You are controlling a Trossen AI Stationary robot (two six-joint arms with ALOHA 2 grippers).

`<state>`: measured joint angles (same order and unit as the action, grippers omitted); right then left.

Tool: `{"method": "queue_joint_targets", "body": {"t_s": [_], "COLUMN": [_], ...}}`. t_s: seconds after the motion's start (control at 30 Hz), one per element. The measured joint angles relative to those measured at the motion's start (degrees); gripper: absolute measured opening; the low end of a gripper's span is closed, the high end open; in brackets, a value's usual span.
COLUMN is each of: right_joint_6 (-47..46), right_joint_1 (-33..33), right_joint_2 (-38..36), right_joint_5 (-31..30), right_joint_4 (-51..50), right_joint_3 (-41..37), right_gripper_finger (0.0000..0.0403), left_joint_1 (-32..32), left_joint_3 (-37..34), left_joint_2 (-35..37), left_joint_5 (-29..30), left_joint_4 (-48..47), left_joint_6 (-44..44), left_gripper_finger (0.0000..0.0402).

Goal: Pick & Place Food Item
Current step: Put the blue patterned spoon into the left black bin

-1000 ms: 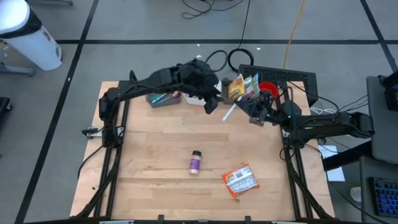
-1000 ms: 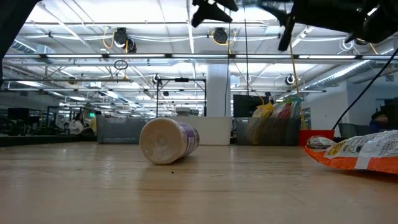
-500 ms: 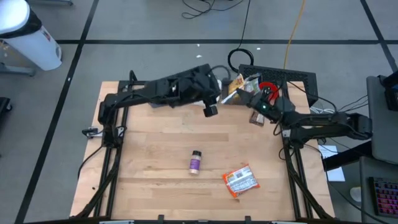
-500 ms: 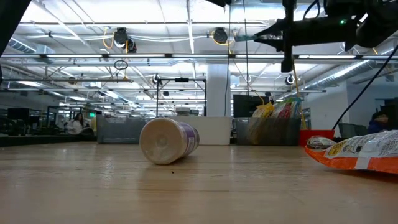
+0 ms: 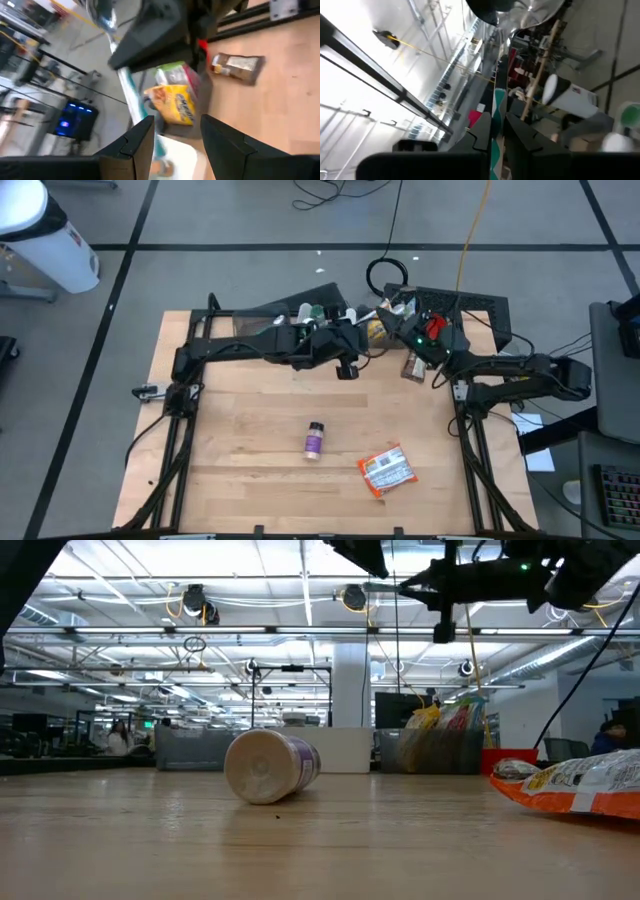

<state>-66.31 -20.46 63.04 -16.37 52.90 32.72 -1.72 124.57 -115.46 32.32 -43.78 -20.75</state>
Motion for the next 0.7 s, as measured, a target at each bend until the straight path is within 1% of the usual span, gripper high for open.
{"method": "queue_joint_targets", "body": {"t_s": [0.07, 0.17, 0.27, 0.6, 0.7], "right_joint_6": [-0.02, -0.3, -0.34, -0.47, -0.51], "right_joint_1": [0.01, 0.1, 0.41, 1.43, 1.41], "right_joint_2": [0.4, 1.18, 1.72, 2.15, 2.17], "right_joint_5": [0.18, 0.26, 0.25, 0.12, 0.06], "right_joint_4": [-0.39, -0.58, -0.85, -0.87, -0.67], "right_joint_3": [0.75, 1.78, 2.65, 3.88, 3.88], "right_gripper_finger": [0.0019, 0.0019, 0.0019, 0.0019, 0.0019], "left_joint_1": [0.18, 0.37, 0.4, -1.02, -1.39], "left_joint_3": [0.08, 0.07, 0.07, 0.07, 0.07], "left_joint_2": [-0.53, -0.83, -1.33, -1.44, -1.44], "left_joint_5": [2.03, 7.33, 11.11, 11.73, 11.81], "left_joint_4": [0.87, 0.42, 0.71, 0.58, 0.54], "left_joint_6": [-1.46, -3.89, -5.14, -4.82, -4.73], "left_gripper_finger": [0.017, 0.017, 0.017, 0.017, 0.0161]}}
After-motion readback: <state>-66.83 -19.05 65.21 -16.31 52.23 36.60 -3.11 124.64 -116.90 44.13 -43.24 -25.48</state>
